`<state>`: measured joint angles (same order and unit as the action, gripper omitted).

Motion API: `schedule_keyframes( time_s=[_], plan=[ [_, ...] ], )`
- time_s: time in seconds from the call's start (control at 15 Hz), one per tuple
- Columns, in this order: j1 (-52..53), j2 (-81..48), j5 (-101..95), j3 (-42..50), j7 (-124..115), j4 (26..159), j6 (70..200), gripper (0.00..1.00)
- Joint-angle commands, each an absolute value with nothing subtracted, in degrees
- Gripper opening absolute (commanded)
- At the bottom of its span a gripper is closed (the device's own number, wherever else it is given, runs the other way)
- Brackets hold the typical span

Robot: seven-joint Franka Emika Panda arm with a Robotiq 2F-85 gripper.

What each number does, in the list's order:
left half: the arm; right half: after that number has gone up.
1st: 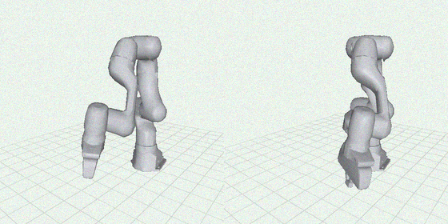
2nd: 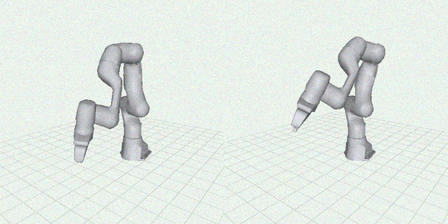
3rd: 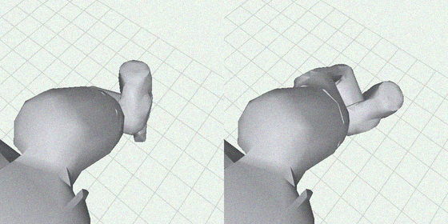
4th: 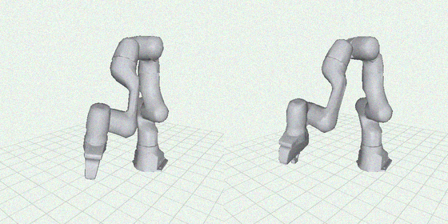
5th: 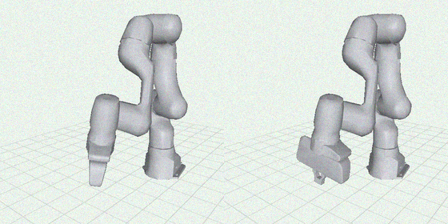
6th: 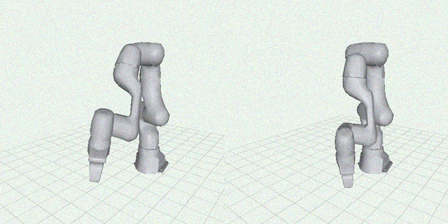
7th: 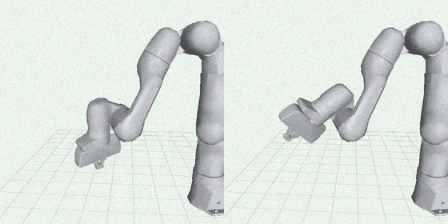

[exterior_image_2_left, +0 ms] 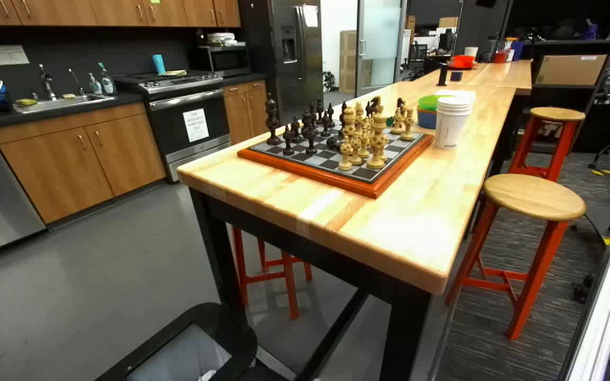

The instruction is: Pick up the fallen black chess piece and move it to the left

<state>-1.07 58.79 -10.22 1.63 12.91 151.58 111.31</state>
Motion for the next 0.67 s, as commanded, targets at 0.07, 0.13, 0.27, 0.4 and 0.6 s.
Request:
schedule_keyframes(
  time_s=[0.07,0.13,0.27,0.4,0.6],
  plan=[
    [-0.17,58.76,-10.90,2.20,12.26,151.45,111.10,1.00],
    [-0.17,58.76,-10.90,2.20,12.26,151.45,111.10,1.00],
    [-0.17,58.76,-10.90,2.20,12.26,151.45,111.10,1.00],
    [0.42,56.60,-10.78,2.12,12.64,150.42,112.16,1.00],
    [2.45,47.30,-10.95,1.22,13.12,146.97,119.65,1.00]
  ],
)
